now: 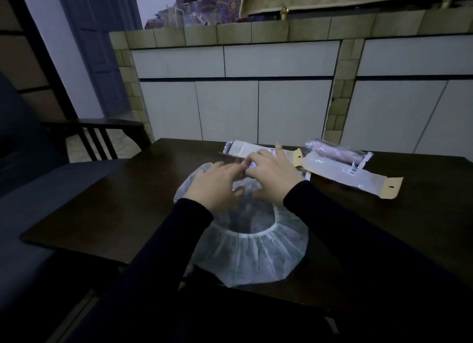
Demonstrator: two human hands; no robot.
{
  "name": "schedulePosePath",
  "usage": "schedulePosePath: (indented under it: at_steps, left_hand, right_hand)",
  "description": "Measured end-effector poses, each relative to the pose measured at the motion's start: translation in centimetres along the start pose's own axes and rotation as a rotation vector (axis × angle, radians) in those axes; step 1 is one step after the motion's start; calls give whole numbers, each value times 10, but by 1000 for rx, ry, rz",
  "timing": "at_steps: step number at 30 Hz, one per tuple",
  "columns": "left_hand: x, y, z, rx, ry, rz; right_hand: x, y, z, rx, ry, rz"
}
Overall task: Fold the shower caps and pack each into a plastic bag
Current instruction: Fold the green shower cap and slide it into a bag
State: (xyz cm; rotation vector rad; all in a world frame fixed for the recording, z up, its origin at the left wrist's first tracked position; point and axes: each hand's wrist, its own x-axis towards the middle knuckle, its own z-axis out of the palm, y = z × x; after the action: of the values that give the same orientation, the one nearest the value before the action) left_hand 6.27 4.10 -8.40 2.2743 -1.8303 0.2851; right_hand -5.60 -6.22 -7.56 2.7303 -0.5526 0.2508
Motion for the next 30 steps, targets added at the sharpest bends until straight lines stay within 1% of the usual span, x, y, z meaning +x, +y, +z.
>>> schedulePosePath:
  at_steps: [1,3,4,5,6,7,8,10,11,12,13,15,17,18,20,22,23,25,27,30]
  left_hand:
    - [1,-5,9,43,-98,-27]
    - [-2,-12,20,152,-286,-164]
    - [-4,-14,25,145,-343,-233]
    - [-6,-14,27,110,-372,-281]
    - [-7,-13,28,92,-394,-304]
    - [-7,-12,27,96,-430,-311]
    - [-7,-13,26,88,-493,-333]
    - [-5,-20,18,32,-586,-406]
    - [-4,-24,14,9,-600,-440]
    - [-3,-25,10,12,-583,-454]
    - [-2,-26,7,45,-531,-430]
    - [-3,-18,3,76,-335,-319]
    - [-2,-10,7,21,-119,-172]
    - [-2,-9,13,-17,-93,-125]
    - [-5,-11,30,-87,-165,-97]
    - [-9,-16,44,-128,-289,-146]
    - [-10,-20,48,-125,-323,-190]
    - [-12,-25,51,-101,-356,-271]
    - [-12,-26,50,-74,-376,-325]
    - [-11,-27,48,-81,-397,-351]
  right_hand:
    - [-5,-4,-1,13,98,14]
    - [-17,-22,1,99,288,94]
    - [-23,-33,2,150,293,164]
    - [-29,-43,5,170,208,240]
    - [-33,-51,10,145,82,313]
    - [-35,-55,16,103,-42,358]
    - [-37,-55,20,80,-121,372]
    - [-34,-48,30,135,-182,364]
    - [-32,-45,35,199,-197,360]
    - [-29,-42,37,268,-208,353]
    - [-27,-40,41,328,-206,335]
    - [-26,-36,45,396,-175,274]
    - [-27,-31,48,433,-147,220]
    - [-27,-29,50,439,-143,202]
    - [-28,-26,52,418,-141,187]
    - [-30,-23,53,434,-160,220]
    - [-31,-22,53,470,-192,263]
    - [-33,-20,55,484,-294,344]
    - [-33,-19,58,384,-384,355]
    - [-30,-17,61,358,-436,352]
